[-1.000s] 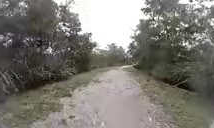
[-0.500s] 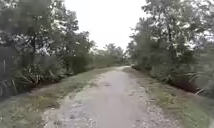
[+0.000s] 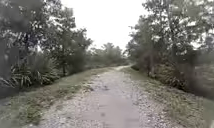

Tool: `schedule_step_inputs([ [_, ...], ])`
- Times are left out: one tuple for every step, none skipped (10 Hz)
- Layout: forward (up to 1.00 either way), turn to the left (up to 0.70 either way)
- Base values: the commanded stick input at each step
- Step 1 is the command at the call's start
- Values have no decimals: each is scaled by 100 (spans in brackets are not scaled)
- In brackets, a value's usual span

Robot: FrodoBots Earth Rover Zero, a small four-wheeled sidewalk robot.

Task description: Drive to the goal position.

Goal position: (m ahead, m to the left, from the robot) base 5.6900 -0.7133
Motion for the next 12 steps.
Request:
schedule_step_inputs([
  [70,0],
  [70,0],
  [70,0],
  [70,0],
  [70,0],
  [70,0],
  [70,0],
  [70,0],
  [70,0],
  [70,0],
  [70,0],
  [70,0],
])
